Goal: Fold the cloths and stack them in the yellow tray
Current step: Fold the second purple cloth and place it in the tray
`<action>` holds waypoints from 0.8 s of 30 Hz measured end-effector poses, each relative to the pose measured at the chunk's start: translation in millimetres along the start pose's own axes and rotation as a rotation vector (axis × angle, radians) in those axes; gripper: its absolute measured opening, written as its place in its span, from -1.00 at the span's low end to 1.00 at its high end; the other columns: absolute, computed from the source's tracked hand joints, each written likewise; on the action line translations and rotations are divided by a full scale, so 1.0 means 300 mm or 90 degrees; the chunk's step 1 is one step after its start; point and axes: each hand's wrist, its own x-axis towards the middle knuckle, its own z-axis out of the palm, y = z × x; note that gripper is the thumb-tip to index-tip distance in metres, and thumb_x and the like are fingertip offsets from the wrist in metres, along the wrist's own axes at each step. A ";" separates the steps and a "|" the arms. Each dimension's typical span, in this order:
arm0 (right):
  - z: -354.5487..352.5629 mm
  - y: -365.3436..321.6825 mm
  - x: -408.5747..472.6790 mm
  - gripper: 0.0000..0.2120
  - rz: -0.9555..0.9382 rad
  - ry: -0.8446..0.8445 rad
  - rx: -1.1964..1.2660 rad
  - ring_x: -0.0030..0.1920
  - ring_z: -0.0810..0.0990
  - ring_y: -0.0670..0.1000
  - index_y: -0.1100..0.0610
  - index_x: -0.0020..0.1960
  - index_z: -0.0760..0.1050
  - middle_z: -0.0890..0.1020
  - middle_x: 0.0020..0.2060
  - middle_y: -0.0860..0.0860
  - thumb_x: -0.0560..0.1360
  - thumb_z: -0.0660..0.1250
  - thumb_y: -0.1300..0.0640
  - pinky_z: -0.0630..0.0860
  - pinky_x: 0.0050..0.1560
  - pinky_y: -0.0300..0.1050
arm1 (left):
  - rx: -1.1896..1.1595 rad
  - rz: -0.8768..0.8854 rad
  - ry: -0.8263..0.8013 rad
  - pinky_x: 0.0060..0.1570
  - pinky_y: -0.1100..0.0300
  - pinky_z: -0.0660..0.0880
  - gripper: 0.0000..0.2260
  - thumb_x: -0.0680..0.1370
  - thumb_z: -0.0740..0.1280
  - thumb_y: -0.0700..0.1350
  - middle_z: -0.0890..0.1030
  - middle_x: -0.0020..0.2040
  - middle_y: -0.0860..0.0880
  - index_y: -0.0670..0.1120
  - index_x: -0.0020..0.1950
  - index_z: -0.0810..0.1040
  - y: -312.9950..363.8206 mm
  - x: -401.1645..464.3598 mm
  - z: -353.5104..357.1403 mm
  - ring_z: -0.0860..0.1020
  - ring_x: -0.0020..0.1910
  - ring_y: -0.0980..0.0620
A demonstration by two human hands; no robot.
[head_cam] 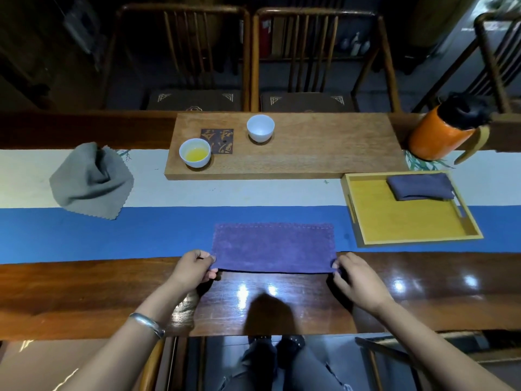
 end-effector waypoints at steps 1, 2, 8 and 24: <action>-0.005 0.001 0.000 -0.95 0.011 0.015 0.034 -0.04 0.51 0.02 0.07 -0.06 0.45 0.53 -0.13 -0.02 0.48 0.29 0.14 0.36 -0.11 -0.16 | -0.009 -0.001 0.002 -0.50 0.35 0.46 -0.89 0.60 0.25 -0.22 0.54 -0.32 -0.13 -0.16 -0.11 0.39 0.001 -0.003 -0.005 0.53 -0.59 0.19; -0.010 0.001 0.001 -0.96 0.031 0.033 0.075 -0.06 0.53 -0.01 0.05 -0.09 0.46 0.54 -0.14 -0.05 0.47 0.31 0.15 0.38 -0.12 -0.17 | -0.017 -0.001 0.012 -0.48 0.33 0.47 -0.93 0.60 0.26 -0.21 0.54 -0.31 -0.13 -0.16 -0.06 0.40 0.003 -0.003 -0.010 0.53 -0.59 0.17; -0.060 -0.036 0.109 -0.91 0.151 0.165 0.299 -0.34 0.48 -0.17 0.07 -0.19 0.47 0.58 -0.32 -0.03 0.46 0.34 0.22 0.34 -0.32 -0.39 | -0.048 0.036 0.071 -0.51 0.32 0.42 -0.86 0.60 0.21 -0.26 0.51 -0.28 -0.13 -0.12 -0.14 0.46 0.078 0.068 -0.008 0.51 -0.60 0.17; -0.027 -0.023 0.333 -0.92 0.197 0.158 0.178 -0.20 0.48 0.05 0.17 0.03 0.42 0.55 -0.19 0.01 0.53 0.22 0.22 0.29 -0.21 -0.15 | 0.187 0.066 0.165 -0.33 0.15 0.31 -0.69 0.51 0.33 -0.12 0.44 -0.43 -0.02 -0.06 -0.41 0.35 0.143 0.239 0.021 0.41 -0.33 -0.07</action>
